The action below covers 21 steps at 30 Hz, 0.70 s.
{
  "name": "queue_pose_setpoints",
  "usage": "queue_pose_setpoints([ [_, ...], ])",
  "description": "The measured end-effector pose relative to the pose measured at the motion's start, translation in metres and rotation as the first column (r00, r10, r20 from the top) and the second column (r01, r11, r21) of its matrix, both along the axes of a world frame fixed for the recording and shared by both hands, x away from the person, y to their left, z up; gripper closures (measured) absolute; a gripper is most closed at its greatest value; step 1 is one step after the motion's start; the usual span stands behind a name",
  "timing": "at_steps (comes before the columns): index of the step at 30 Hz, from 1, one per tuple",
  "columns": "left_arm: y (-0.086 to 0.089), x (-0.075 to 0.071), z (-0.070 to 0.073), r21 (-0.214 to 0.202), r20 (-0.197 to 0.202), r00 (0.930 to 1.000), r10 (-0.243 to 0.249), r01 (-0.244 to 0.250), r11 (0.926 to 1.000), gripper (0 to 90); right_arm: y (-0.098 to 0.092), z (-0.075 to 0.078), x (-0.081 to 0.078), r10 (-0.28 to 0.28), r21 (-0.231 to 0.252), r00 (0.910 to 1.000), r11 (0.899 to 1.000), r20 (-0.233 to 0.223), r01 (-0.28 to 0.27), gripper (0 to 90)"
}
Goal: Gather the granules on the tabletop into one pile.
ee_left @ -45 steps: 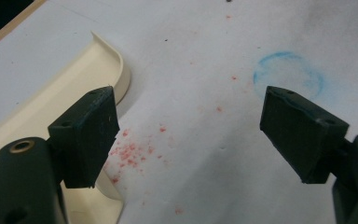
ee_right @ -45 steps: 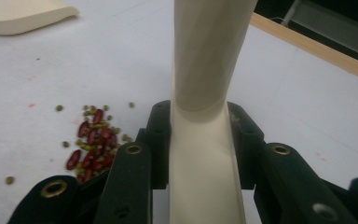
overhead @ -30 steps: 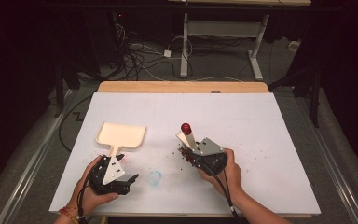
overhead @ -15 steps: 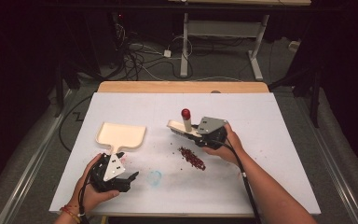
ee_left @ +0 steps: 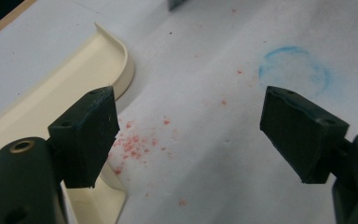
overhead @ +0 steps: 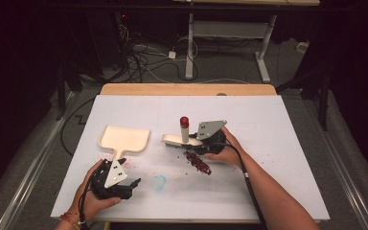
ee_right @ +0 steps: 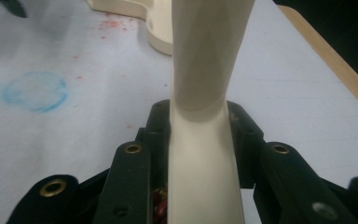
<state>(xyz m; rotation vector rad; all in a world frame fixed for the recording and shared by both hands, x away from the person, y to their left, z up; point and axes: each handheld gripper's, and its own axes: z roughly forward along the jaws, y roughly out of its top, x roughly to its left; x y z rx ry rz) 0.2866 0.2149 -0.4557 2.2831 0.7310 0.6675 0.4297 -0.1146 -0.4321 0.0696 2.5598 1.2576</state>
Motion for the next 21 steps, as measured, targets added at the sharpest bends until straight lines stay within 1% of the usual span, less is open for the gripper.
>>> queue_pose_setpoints([
  [2,0.0,0.0,0.0,0.005,-0.003,1.0,-0.002,0.002,1.0,18.7,-0.006,0.0,-0.004,0.034,-0.007,0.9994,0.999,0.004,-0.034,67.1],
  [3,-0.001,0.0,-0.001,0.001,-0.002,1.0,-0.001,0.001,1.0,18.8,-0.008,0.001,-0.007,0.05,-0.016,0.9988,0.999,0.002,-0.05,67.0],
  [5,-0.002,0.0,-0.001,0.003,-0.003,1.0,-0.004,0.004,1.0,18.8,-0.013,0.001,-0.011,0.063,-0.028,0.998,0.998,0.011,-0.062,67.0],
  [7,-0.002,0.0,-0.001,0.009,-0.006,1.0,-0.007,0.007,0.9999,18.7,-0.019,0.002,-0.014,0.08,-0.024,0.9968,0.997,0.009,-0.079,67.1],
  [8,-0.003,0.0,-0.001,0.009,-0.005,1.0,-0.008,0.008,0.9999,18.8,-0.022,0.003,-0.016,0.079,-0.021,0.9969,0.997,0.006,-0.079,67.1],
  [12,-0.003,0.001,-0.001,0.007,-0.005,0.9999,-0.009,0.009,0.9999,18.8,-0.028,0.006,-0.018,0.065,-0.023,0.9975,0.998,0.029,-0.064,67.1],
  [13,-0.003,0.001,-0.001,0.006,-0.005,0.9999,-0.009,0.009,0.9999,18.8,-0.029,0.007,-0.019,0.046,-0.019,0.9983,0.999,0.036,-0.045,67.1],
  [14,-0.003,0.001,-0.001,0.005,-0.006,0.9999,-0.009,0.009,0.9999,18.8,-0.03,0.008,-0.019,0.041,-0.003,0.9983,0.999,0.041,-0.041,67.1],
  [16,-0.003,0.001,-0.001,0.005,-0.005,1.0,-0.008,0.008,1.0,18.8,-0.033,0.011,-0.019,0.023,0.034,0.999,0.999,0.037,-0.024,67.1],
  [19,-0.002,0.001,0.0,0.003,-0.004,1.0,-0.007,0.007,1.0,18.8,-0.036,0.018,-0.024,-0.018,0.056,0.9979,0.998,0.062,0.014,67.1],
  [21,-0.002,0.0,0.0,0.001,0.0,1.0,-0.008,0.008,1.0,18.8,-0.039,0.022,-0.028,-0.049,0.08,0.9972,0.996,0.057,0.044,67.1],
])
